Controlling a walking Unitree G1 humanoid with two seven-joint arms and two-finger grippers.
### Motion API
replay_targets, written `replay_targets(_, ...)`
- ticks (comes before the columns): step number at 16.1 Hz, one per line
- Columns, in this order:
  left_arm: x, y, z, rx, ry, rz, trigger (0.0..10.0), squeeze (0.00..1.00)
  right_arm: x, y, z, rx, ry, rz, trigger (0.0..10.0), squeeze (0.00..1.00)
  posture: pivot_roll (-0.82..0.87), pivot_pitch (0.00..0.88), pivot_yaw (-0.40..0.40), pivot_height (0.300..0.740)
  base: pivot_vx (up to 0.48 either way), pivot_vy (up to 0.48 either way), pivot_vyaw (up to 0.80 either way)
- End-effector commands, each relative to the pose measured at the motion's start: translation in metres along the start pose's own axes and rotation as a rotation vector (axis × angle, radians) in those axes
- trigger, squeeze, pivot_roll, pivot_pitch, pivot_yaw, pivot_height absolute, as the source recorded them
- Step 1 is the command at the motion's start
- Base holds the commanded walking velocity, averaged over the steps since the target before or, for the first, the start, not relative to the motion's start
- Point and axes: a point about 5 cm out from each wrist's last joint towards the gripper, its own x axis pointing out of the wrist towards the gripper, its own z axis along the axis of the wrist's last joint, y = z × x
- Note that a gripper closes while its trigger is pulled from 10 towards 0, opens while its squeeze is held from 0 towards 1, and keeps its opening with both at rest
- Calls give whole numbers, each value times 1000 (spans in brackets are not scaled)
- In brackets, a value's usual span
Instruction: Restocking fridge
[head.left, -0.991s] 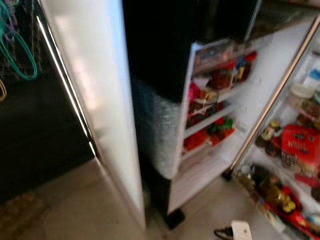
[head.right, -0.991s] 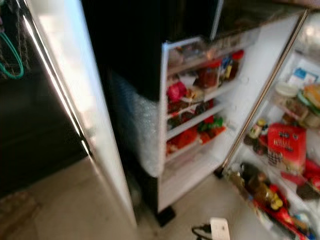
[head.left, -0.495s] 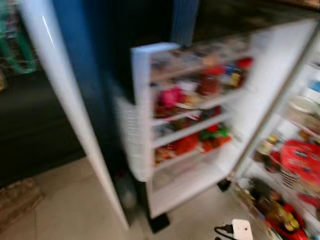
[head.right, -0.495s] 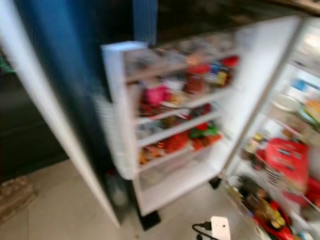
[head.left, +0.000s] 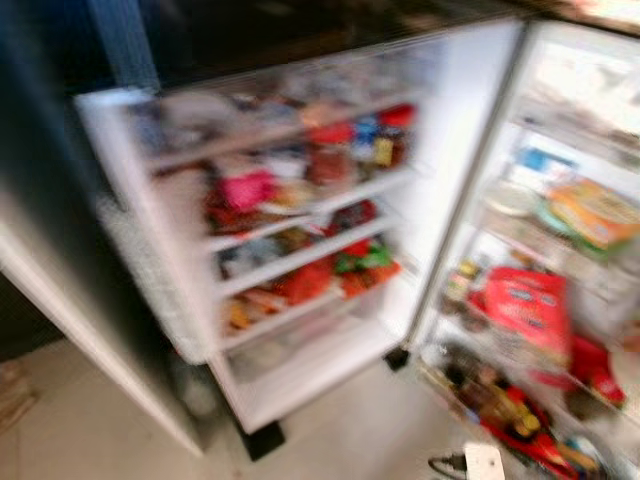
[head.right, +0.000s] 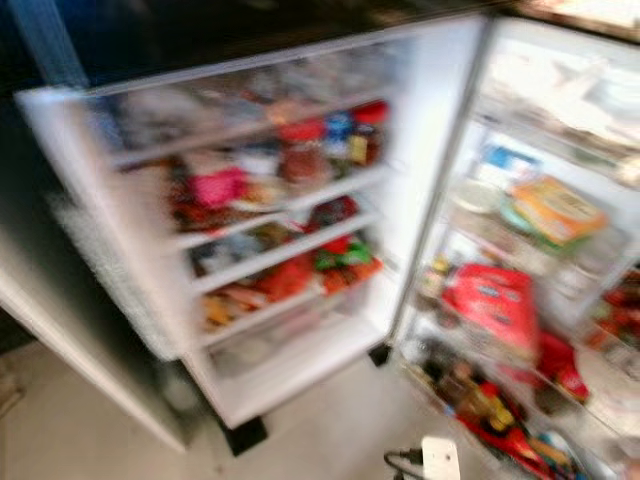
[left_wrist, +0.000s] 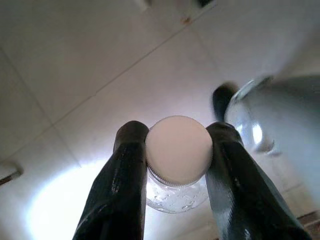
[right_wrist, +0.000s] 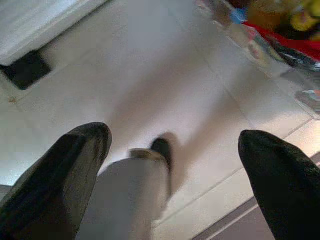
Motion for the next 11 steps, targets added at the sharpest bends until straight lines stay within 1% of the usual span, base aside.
replay_targets(1,-2,0,-5,-4,2,-16,10000,0,0,1,2,7,-7,0,10000,0,-61,0,33,740,0,0,0)
replay_targets(3,-2,-3,-1,-26,-51,-36,10000,0,0,0,2,6,-5,-1,10000,0,-56,0,28,740,0,0,0)
replay_targets(6,-3,-7,10,-89,-168,-66,10000,0,0,-2,4,-14,-4,4,10000,0,-26,0,6,740,0,0,0)
replay_targets(7,-4,-8,12,-94,-191,-71,10000,0,1,-1,5,-20,-6,8,10000,0,-23,0,3,740,0,0,0)
replay_targets(8,7,-10,70,-79,-316,-71,10000,0,1,0,6,-21,-8,11,10000,0,-24,0,2,740,0,0,0)
replay_targets(9,10,-13,149,-56,-470,-62,10000,0,1,0,6,-21,-10,13,10000,0,-26,0,3,740,0,0,0)
replay_targets(10,6,-13,174,-46,-533,-56,10000,0,1,0,7,-22,-11,13,10000,0,-34,0,5,740,0,0,0)
replay_targets(11,2,-10,186,-54,-607,-62,10000,0,1,-1,7,-18,-12,12,10000,0,-34,0,5,740,0,0,0)
